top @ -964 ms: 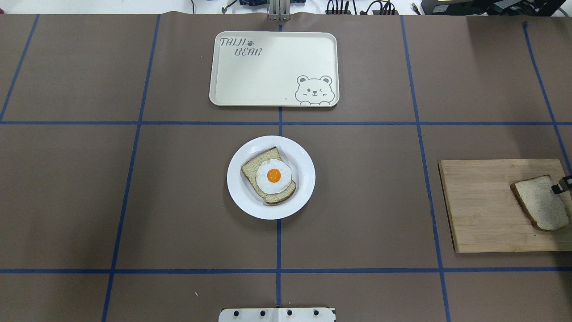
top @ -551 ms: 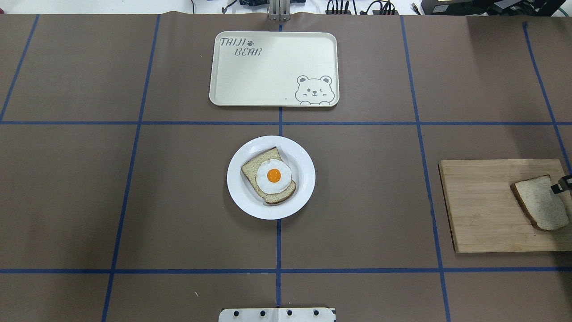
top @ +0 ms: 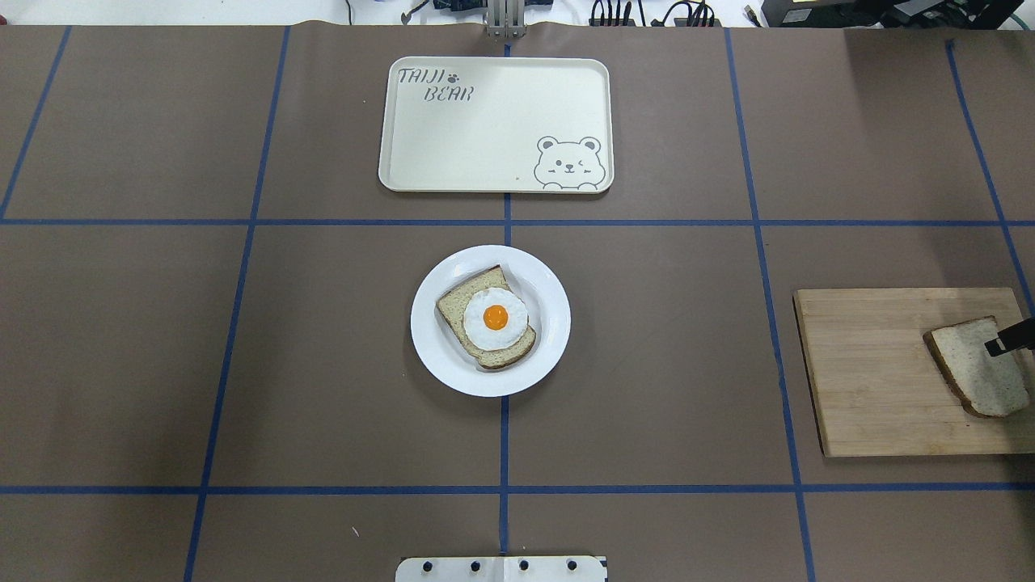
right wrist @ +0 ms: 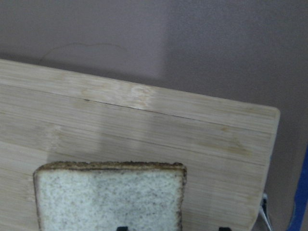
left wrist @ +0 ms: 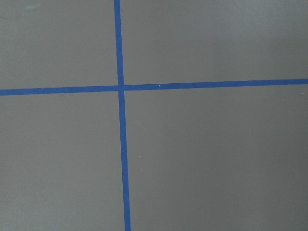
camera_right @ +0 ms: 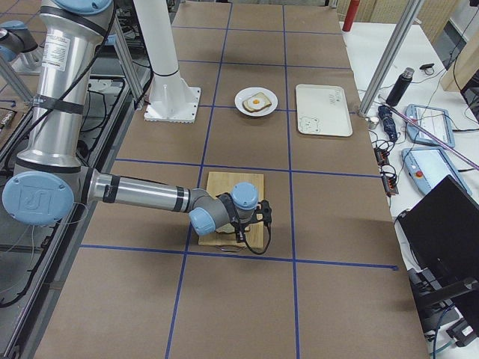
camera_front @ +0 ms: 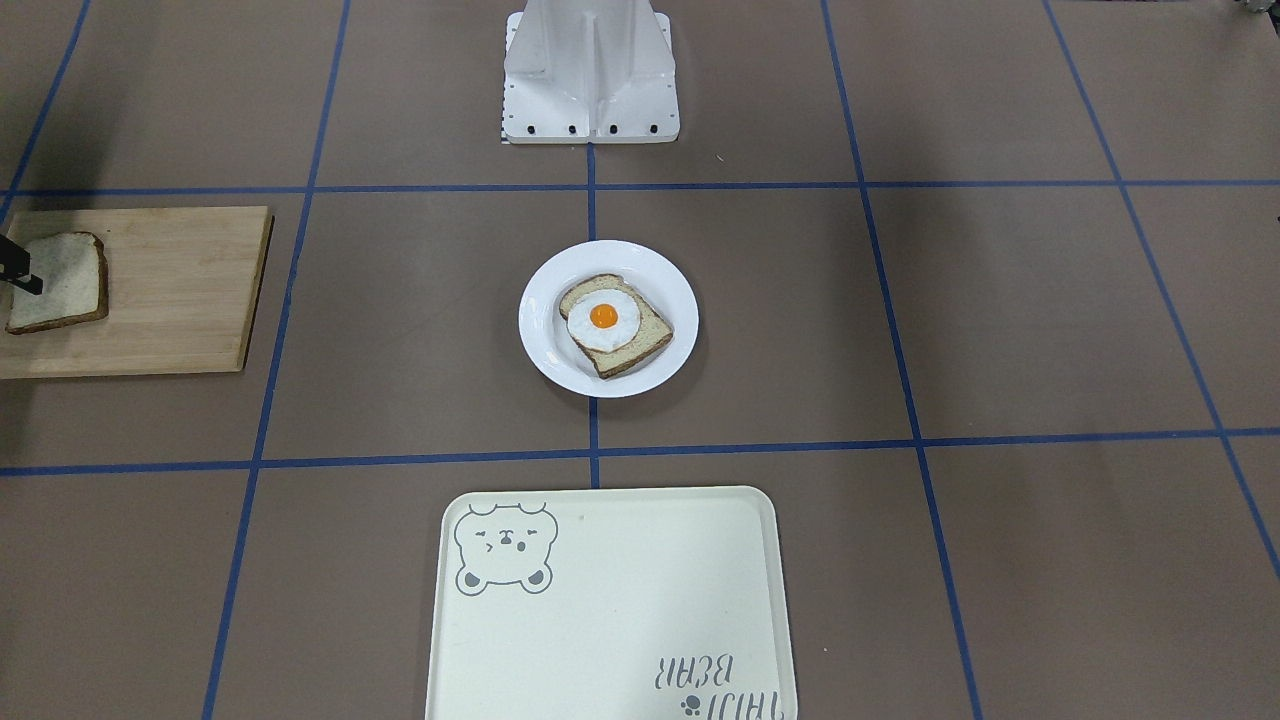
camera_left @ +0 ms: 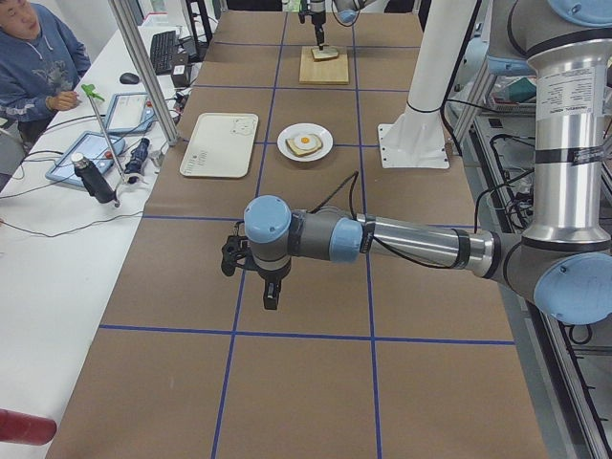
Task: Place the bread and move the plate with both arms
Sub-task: 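Lower the right gripper onto the bread slice on the bamboo board and grasp it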
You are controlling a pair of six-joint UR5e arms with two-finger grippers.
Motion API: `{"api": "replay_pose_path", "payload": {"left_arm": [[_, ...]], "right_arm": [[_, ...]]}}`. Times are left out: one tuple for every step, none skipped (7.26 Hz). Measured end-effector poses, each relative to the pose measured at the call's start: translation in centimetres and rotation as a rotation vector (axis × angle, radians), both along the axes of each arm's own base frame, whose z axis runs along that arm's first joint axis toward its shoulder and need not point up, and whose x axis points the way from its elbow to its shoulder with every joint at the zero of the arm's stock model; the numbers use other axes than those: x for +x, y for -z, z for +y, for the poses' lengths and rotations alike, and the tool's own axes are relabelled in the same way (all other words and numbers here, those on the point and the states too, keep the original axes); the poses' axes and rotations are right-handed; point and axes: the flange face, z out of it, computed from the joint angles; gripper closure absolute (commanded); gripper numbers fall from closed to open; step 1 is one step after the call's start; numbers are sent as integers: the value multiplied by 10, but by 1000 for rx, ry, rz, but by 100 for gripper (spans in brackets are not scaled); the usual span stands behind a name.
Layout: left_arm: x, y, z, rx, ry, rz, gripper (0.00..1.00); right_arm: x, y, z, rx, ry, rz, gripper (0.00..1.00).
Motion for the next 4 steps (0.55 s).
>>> {"api": "replay_pose_path", "payload": {"left_arm": [[0,0,1,0,1,0,2],[0,0,2,0,1,0,2],[-1,0,2,-1,1,0,2],[-1,0,3,-1,1,0,2]], "right_arm": [[0,-1,0,-5,2,-3,48],[-1,-3,1,-9,3,-3,49],[-1,-5,1,-12,4,-3,56],[-1,-6,1,-15,5,-3,69]]}}
